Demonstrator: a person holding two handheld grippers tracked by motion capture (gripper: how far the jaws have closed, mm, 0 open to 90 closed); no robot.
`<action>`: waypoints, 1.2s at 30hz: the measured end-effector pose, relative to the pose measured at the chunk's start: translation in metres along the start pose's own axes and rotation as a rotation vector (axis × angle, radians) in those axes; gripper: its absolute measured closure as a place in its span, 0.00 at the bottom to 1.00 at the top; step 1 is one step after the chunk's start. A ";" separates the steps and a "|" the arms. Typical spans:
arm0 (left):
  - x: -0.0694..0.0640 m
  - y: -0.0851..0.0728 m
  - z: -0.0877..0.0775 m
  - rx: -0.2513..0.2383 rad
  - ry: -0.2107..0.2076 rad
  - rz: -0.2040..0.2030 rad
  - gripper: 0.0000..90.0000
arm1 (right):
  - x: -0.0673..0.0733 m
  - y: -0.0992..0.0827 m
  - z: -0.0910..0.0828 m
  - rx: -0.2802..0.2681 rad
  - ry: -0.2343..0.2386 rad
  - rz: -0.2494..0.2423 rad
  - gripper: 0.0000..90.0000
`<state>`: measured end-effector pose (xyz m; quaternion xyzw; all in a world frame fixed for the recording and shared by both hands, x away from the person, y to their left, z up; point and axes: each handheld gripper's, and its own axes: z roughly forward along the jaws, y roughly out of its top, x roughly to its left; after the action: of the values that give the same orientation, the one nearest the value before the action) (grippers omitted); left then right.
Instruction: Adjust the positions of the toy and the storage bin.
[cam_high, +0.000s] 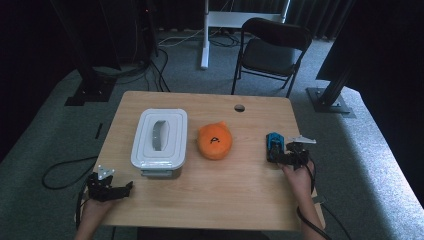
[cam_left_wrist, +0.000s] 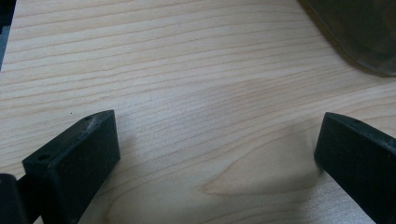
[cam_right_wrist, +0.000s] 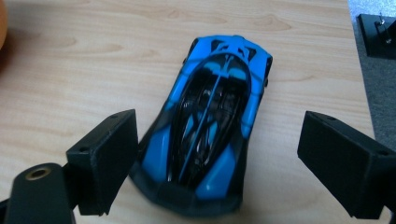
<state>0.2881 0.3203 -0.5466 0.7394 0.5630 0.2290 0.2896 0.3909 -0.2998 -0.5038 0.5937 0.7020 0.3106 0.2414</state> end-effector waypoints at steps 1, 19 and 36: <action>0.000 0.000 0.000 0.000 0.000 0.000 0.00 | 0.000 0.002 0.003 0.002 -0.010 0.002 0.13; 0.000 0.000 0.000 0.000 0.000 0.000 0.01 | 0.014 0.013 0.046 0.096 -0.097 0.019 0.15; 0.000 0.000 0.000 0.000 0.000 0.000 0.00 | 0.015 0.008 0.052 0.119 -0.100 0.076 0.27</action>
<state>0.2881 0.3203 -0.5466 0.7392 0.5633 0.2291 0.2895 0.4304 -0.2761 -0.5332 0.6480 0.6833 0.2470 0.2285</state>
